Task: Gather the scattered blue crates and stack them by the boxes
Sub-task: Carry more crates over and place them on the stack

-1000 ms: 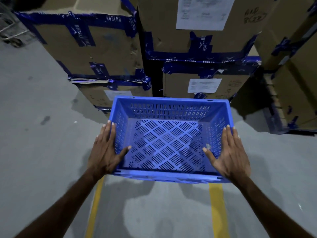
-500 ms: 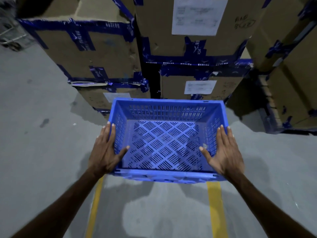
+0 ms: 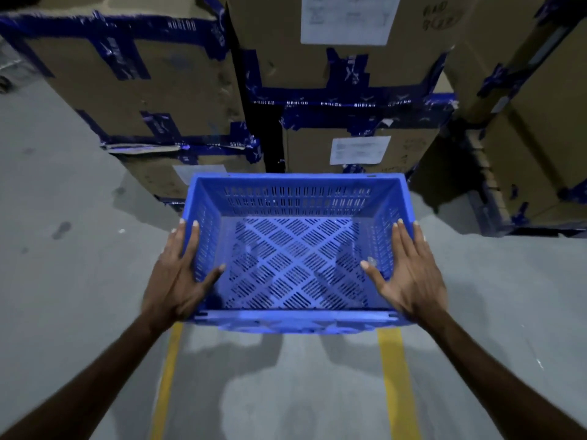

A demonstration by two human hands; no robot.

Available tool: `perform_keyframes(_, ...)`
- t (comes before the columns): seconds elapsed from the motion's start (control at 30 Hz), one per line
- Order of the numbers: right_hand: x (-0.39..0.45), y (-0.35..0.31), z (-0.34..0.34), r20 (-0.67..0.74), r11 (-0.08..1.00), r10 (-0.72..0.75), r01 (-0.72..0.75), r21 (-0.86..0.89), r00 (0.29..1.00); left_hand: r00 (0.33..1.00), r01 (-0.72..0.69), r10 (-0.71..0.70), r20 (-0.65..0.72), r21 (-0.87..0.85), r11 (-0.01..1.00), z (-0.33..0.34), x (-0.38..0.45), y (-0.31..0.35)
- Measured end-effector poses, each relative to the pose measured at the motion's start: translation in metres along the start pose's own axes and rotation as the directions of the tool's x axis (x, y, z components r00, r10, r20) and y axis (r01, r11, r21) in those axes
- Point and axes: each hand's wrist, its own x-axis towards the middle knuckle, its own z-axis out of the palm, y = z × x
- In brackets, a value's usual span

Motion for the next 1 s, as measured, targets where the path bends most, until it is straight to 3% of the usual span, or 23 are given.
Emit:
perform_keyframes(0.3,-0.003,-0.004,-0.013,0.063,0.999,0.021,-0.023,0.025,0.998,0.998,0.038,-0.04,0.054,0.037,0.999,-0.011,-0.004,0.007)
perform_keyframes(0.47,-0.008,-0.003,-0.021,0.05,0.984,0.041,-0.049,0.17,0.998,0.995,0.084,-0.09,0.053,0.101,0.991,-0.02,-0.013,0.018)
perform_keyframes(0.63,-0.027,-0.014,-0.047,0.004,0.969,0.099,-0.097,0.226,0.995,0.995,0.015,-0.03,0.093,0.15,0.989,-0.051,-0.029,0.035)
perform_keyframes(0.8,-0.054,-0.024,-0.094,0.02,0.951,0.139,-0.139,0.277,0.99,0.984,0.017,-0.021,0.178,0.022,1.0,-0.093,-0.06,0.057)
perform_keyframes(1.0,-0.113,-0.034,-0.142,-0.023,0.868,0.298,-0.261,0.421,0.954,0.998,0.045,-0.037,0.054,-0.15,0.988,-0.135,-0.114,0.105)
